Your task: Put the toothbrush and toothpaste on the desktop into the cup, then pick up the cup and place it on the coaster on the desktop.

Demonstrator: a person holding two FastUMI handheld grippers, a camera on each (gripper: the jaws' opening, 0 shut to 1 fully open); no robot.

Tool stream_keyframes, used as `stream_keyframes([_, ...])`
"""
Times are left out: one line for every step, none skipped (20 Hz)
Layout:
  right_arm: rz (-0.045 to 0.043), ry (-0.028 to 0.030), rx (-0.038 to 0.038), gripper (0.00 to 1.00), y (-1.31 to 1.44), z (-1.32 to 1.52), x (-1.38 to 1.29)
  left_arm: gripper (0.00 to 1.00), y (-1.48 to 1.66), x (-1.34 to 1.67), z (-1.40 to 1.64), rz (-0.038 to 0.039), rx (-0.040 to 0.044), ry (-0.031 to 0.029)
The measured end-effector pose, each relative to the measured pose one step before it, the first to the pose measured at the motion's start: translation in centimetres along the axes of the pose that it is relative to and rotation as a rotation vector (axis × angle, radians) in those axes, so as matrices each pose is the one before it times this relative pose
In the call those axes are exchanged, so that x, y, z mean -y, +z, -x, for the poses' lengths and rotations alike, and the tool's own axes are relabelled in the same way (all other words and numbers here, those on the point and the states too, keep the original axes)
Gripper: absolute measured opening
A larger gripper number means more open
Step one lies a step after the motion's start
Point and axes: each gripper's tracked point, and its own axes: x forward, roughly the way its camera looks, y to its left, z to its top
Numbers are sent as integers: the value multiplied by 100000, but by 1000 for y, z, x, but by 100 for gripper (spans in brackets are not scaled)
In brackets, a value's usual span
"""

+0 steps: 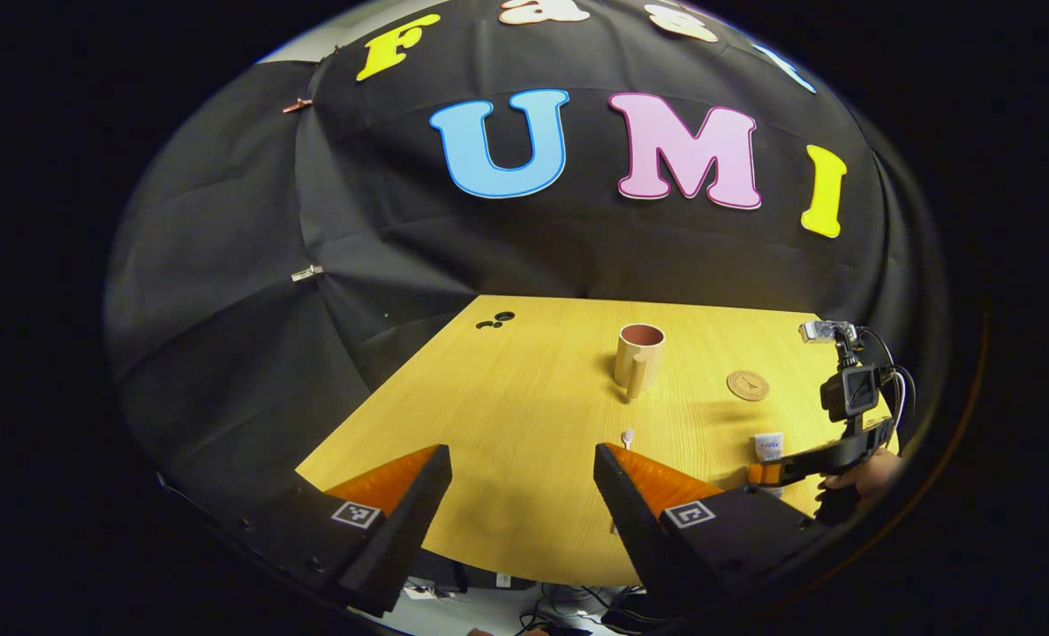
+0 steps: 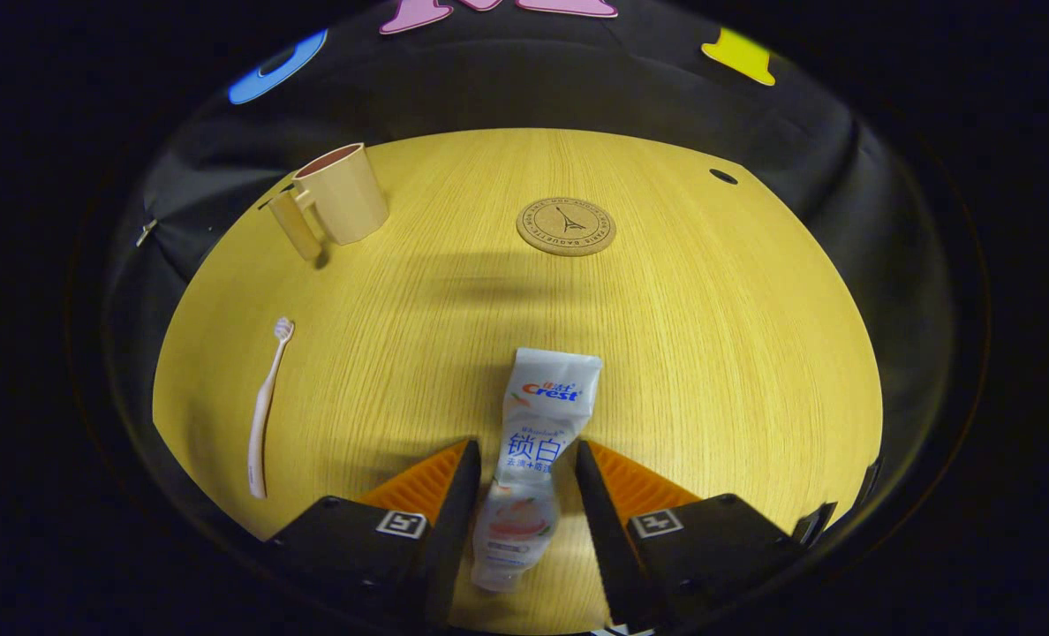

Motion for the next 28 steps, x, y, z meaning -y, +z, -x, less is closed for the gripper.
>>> stream_keyframes([-519,243,-155,54,99,-74,6,100,8,72,-89,-76,25,-167])
stream_keyframes([294,-57,-83,54,-11,296,172,100,-77,37,-48,-83,159,-318])
stream_keyframes([411,619,-280,45,-15,-107,-4,100,195,9,-54,-458,411,-329])
stream_keyframes([549,761,-674,50,-14,-59,-91,100,-43,-118,-108,-1189,665,554])
stream_keyframes([1051,697,-1314,36,-127,14,53,99,-111,-134,-121,-1041,271,407])
stream_keyframes([330,922,-1726,41,-260,58,39,99,-157,-41,-160,-307,-285,150])
stream_keyframes([469,221,-811,37,-38,99,15,99,-150,-32,-63,611,-532,-366])
stream_keyframes([565,763,-1018,31,-61,-4,30,99,-304,293,-75,1564,-886,-762])
stream_keyframes([-170,1169,-534,34,-122,104,-106,99,-61,247,-111,1594,-368,-990])
stream_keyframes([-953,1568,-800,34,-32,264,-190,99,-133,363,-140,1241,-558,-1069])
stream_keyframes([-645,1050,340,29,145,355,-23,99,23,180,-140,414,-336,-346])
stream_keyframes([486,133,1627,28,562,284,101,99,-10,133,-317,-10,-58,-364])
stream_keyframes([1300,-81,1940,34,537,439,242,99,203,316,-279,-223,71,-1035])
stream_keyframes([1225,71,2139,34,672,498,213,99,126,425,-343,-170,56,-1570])
stream_keyframes([698,390,1929,34,652,532,182,99,230,234,-379,-161,196,-1336])
stream_keyframes([114,599,2040,34,640,626,184,99,143,335,-537,-456,-318,-1500])
stream_keyframes([-111,332,2016,34,539,644,273,99,-270,374,-591,-769,-1079,-1428])
stream_keyframes([-418,168,1660,34,420,621,352,99,-195,308,-620,-599,-1392,-1105])
stream_keyframes([-1122,315,1370,34,317,636,320,99,-326,295,-643,24,-1615,-1202])
stream_keyframes([-1533,611,1090,34,244,639,245,99,-443,465,-656,989,-2569,-1411])
stream_keyframes([-1532,510,993,34,152,610,292,99,-529,453,-667,1442,-2916,-1421])
stream_keyframes([-1106,261,918,34,165,532,351,99,-735,528,-582,1234,-3186,-1881])
stream_keyframes([-527,160,1260,34,141,668,390,99,-549,600,-687,488,-2809,-1966])
stream_keyframes([-151,67,1275,34,173,534,360,99,-554,535,-968,-278,-2304,-1099])
stream_keyframes([8,297,1344,34,129,590,344,100,-340,323,-794,-790,-2156,-1032])
stream_keyframes([-202,167,993,34,89,493,275,100,-478,396,-832,-1005,-2154,-1145])
stream_keyframes([-614,319,1221,34,117,621,255,100,-317,431,-811,-852,-2247,-1276])
stream_keyframes([-592,346,1374,34,237,473,157,100,-527,462,-877,-767,-2628,-1681])
